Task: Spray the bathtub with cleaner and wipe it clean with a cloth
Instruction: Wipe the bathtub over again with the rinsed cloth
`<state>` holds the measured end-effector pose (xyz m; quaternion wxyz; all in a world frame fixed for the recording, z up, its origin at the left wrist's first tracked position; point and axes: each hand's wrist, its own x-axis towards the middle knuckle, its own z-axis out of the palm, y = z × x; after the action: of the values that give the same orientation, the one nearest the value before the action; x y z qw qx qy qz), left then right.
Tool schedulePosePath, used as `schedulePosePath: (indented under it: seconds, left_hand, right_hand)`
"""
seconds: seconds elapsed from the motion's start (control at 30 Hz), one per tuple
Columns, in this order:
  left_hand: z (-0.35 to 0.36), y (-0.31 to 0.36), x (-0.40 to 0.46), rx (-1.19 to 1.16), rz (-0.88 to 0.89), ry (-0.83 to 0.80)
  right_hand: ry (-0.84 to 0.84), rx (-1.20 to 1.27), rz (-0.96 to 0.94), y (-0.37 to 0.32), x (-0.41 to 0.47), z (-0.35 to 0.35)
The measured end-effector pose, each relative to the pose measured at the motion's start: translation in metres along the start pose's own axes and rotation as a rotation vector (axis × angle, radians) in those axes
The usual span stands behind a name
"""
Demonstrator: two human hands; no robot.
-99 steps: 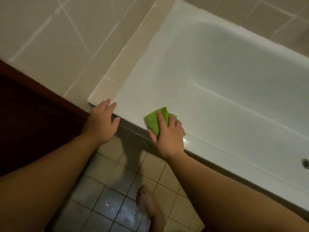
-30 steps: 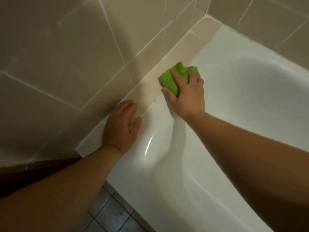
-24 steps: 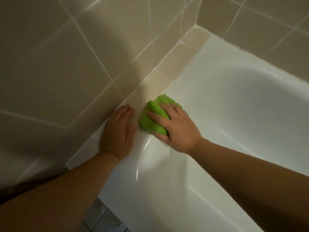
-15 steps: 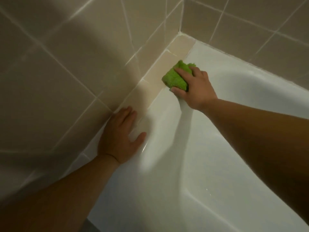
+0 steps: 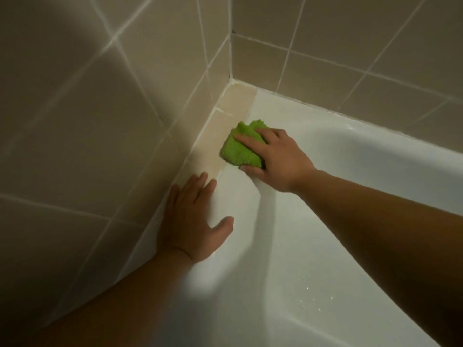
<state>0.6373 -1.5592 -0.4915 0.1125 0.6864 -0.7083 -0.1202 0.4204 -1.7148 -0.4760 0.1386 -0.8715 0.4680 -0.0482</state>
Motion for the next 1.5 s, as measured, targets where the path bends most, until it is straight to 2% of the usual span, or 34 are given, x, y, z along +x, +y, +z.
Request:
schedulePosePath:
  seconds: [0.13, 0.2, 0.33, 0.5, 0.73, 0.8, 0.87, 1.03, 1.17, 1.33, 1.43, 1.5]
  left_hand:
    - [0.004, 0.01, 0.024, -0.021, 0.006, -0.036]
    - [0.004, 0.012, 0.033, -0.018, 0.007, -0.057]
    - [0.004, 0.02, 0.051, -0.012, 0.015, -0.057]
    - [0.01, 0.026, 0.073, -0.016, 0.061, 0.043]
    - [0.019, 0.03, 0.089, -0.09, 0.08, 0.118]
    - [0.019, 0.031, 0.09, -0.099, 0.076, 0.107]
    - [0.019, 0.031, 0.092, -0.106, 0.074, 0.11]
    - [0.021, 0.032, 0.1, -0.073, 0.085, 0.095]
    - [0.023, 0.033, 0.108, -0.09, 0.113, 0.133]
    - [0.026, 0.038, 0.121, -0.091, 0.133, 0.137]
    - [0.026, 0.046, 0.135, -0.045, 0.11, 0.054]
    - [0.026, 0.053, 0.149, -0.009, 0.104, 0.001]
  right_hand:
    - [0.132, 0.068, 0.338, 0.02, 0.031, -0.01]
    - [0.197, 0.09, 0.426, 0.006, 0.041, -0.003]
    - [0.168, 0.081, 0.288, -0.022, 0.047, 0.01]
    - [0.09, 0.068, 0.182, 0.003, 0.052, -0.005]
    - [0.298, 0.067, 0.532, 0.047, 0.03, -0.008]
    - [0.37, 0.093, 0.674, 0.039, 0.028, -0.004]
    - [0.373, 0.108, 0.732, 0.022, 0.046, -0.003]
    - [0.198, 0.099, 0.404, 0.005, 0.098, -0.01]
    - [0.168, 0.11, 0.323, 0.032, 0.082, -0.015]
    - [0.369, 0.03, 0.52, 0.09, -0.007, -0.007]
    - [0.474, 0.031, 0.708, 0.111, -0.046, -0.003]
    - [0.513, 0.038, 0.781, 0.109, -0.04, 0.0]
